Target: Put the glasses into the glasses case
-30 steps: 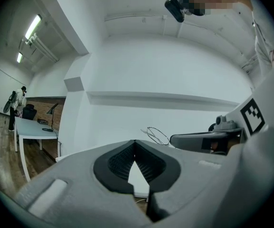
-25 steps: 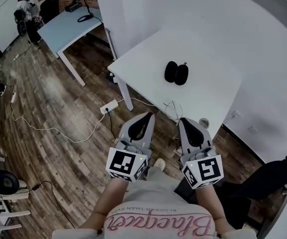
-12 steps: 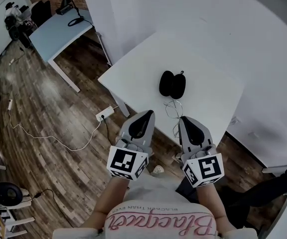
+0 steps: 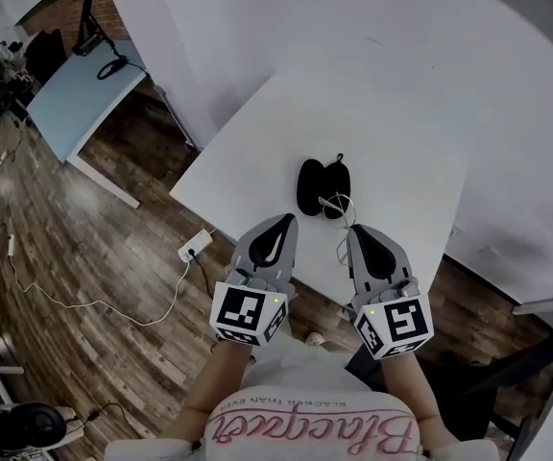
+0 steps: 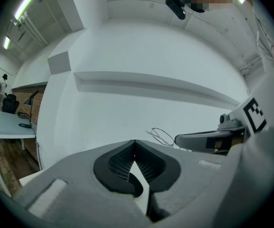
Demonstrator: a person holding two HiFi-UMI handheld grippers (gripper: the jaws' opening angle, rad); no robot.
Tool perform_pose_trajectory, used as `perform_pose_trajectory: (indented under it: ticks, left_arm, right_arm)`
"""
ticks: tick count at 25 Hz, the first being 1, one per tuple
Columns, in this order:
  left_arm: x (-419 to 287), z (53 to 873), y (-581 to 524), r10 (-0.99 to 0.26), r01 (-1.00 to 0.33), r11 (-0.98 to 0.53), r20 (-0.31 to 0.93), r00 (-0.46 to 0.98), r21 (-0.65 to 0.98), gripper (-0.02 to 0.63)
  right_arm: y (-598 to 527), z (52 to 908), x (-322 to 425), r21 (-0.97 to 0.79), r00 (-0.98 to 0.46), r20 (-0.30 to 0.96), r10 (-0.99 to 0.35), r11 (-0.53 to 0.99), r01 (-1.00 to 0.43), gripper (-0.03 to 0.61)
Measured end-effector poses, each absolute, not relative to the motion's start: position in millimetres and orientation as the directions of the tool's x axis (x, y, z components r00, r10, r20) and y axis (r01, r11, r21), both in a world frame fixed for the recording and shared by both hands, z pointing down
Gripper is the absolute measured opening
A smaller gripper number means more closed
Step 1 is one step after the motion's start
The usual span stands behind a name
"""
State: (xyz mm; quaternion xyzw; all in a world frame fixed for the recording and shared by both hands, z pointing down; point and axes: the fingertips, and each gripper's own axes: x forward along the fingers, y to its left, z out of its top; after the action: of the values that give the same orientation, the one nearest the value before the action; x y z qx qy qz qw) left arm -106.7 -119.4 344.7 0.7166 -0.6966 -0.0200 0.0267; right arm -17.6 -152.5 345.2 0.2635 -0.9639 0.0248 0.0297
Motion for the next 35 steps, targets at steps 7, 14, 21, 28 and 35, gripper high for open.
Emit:
perform_pose_trajectory:
  ticks: [7, 14, 21, 28, 35]
  left_arm:
    - [-148.0, 348.6, -184.1, -0.985, -0.984, -0.170, 0.035, 0.172, 0.043, 0.003]
    - [-177.7, 369.9, -236.8, -0.953, -0.957, -0.289, 0.081, 0.291, 0.035, 0.003]
    - [-194.1, 408.9, -273.4, -0.907, -0.919, -0.389, 0.152, 0.394, 0.058, 0.003]
    - [-188.1, 452.9, -302.4, -0.859, -0.885, -0.461, 0.217, 0.463, 0.064, 0.003]
    - [-187.4, 480.0, -321.9, -0.828, -0.867, -0.491, 0.260, 0.496, 0.088, 0.003]
  right_arm:
    - [-205.8, 357.5, -51.2, -0.041, -0.758, 0.106, -0.644, 0.759, -0.650, 0.012]
    - [-252.9, 392.0, -74.8, -0.053, -0.648, 0.183, -0.739, 0.651, -0.757, 0.012]
    - [-282.2, 440.0, -85.9, -0.055, -0.536, 0.295, -0.791, 0.546, -0.836, 0.012]
    - [-304.7, 504.4, -92.4, -0.034, -0.446, 0.426, -0.787, 0.478, -0.878, 0.012]
    - [-325.5, 553.6, -91.5, 0.003, -0.368, 0.519, -0.772, 0.432, -0.902, 0.014]
